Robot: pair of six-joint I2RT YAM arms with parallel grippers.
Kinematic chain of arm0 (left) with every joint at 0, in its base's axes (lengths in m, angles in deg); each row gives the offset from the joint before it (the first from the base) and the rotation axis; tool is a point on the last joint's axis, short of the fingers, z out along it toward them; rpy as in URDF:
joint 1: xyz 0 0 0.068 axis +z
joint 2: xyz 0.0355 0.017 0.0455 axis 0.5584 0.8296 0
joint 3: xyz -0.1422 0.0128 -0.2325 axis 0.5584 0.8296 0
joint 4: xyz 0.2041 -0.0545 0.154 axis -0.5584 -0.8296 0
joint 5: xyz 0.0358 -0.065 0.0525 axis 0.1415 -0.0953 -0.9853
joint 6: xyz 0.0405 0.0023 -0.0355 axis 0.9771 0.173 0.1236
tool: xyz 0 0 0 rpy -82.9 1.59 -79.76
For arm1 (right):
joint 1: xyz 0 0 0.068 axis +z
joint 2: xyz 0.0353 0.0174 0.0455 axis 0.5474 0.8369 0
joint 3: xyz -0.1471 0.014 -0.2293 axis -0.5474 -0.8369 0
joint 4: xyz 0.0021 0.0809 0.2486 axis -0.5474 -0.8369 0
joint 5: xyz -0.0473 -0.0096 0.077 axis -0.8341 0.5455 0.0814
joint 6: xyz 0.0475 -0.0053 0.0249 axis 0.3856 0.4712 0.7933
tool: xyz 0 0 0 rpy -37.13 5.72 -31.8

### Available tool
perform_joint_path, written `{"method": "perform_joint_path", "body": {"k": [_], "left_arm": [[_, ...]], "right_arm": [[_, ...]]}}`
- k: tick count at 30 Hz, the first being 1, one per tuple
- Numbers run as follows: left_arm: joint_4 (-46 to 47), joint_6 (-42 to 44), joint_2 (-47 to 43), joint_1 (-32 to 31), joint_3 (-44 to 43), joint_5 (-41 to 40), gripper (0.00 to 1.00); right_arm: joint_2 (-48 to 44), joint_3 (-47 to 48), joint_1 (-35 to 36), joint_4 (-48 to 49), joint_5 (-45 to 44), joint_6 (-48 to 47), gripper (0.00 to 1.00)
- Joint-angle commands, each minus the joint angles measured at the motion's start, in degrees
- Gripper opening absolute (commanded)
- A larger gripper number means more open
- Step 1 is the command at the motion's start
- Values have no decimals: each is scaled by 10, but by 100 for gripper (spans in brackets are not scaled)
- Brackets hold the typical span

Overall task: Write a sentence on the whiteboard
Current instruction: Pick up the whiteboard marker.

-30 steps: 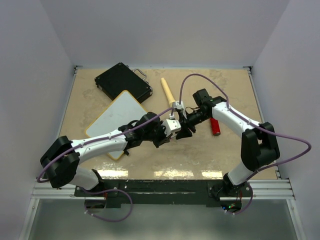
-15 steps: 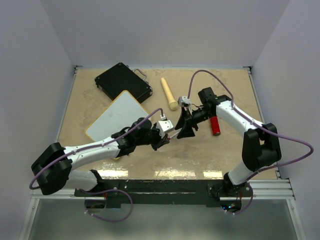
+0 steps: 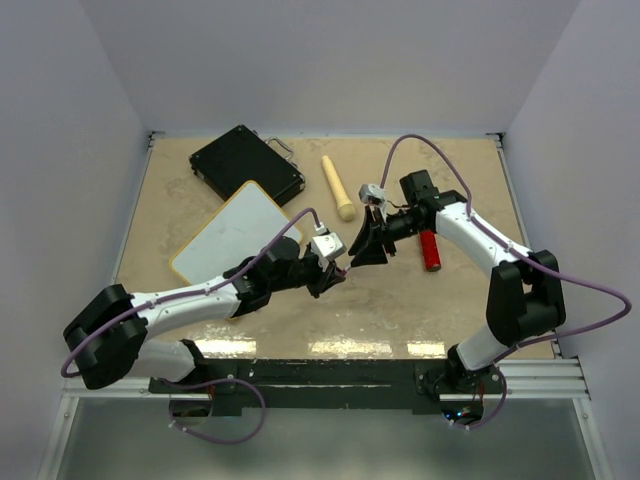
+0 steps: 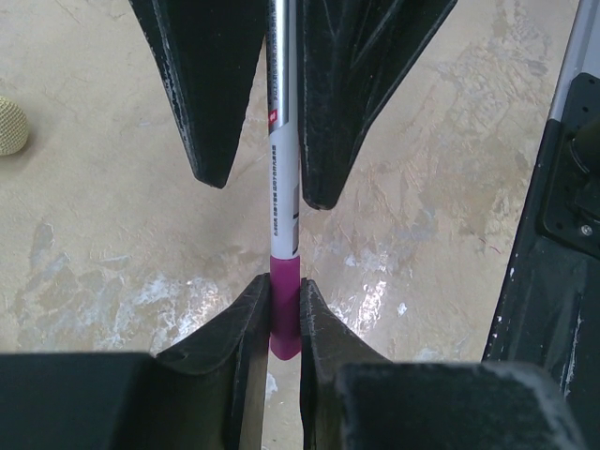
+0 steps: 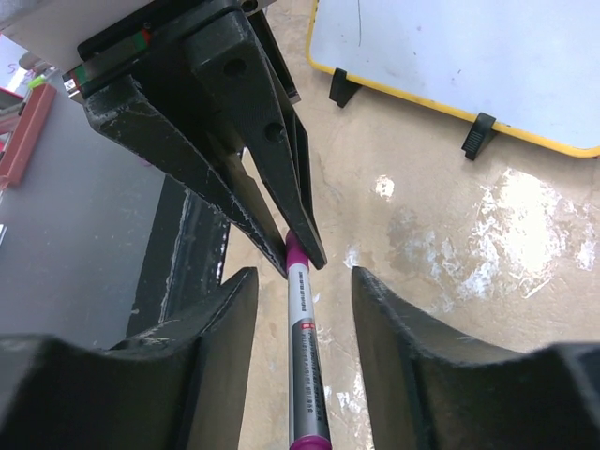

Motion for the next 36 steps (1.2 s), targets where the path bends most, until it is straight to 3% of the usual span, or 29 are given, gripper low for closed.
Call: {"method": "perform_joint_path", "body": {"k": [1, 4, 12, 23, 26, 27, 36], "left_arm": [[37, -10, 3, -1, -7, -9, 0], [35, -6, 4, 0, -7, -13, 0], [32, 3, 3, 3, -10, -28, 0], [28, 12, 5, 6, -14, -28, 0], [28, 13, 3, 6, -13, -29, 0], [28, 13, 4, 6, -14, -29, 0], [31, 115, -5, 2, 45, -20, 0]], "right_arm": [[-14, -2, -1, 11, 0, 10, 43], [-10, -2, -1, 9, 0, 9, 33], [1, 5, 1, -18, 0, -15, 40], [12, 8, 9, -29, -7, -21, 29], [13, 10, 11, -32, -8, -22, 20], [13, 11, 10, -32, -7, -23, 2], [-4, 60, -20, -119, 16, -114, 0]]}}
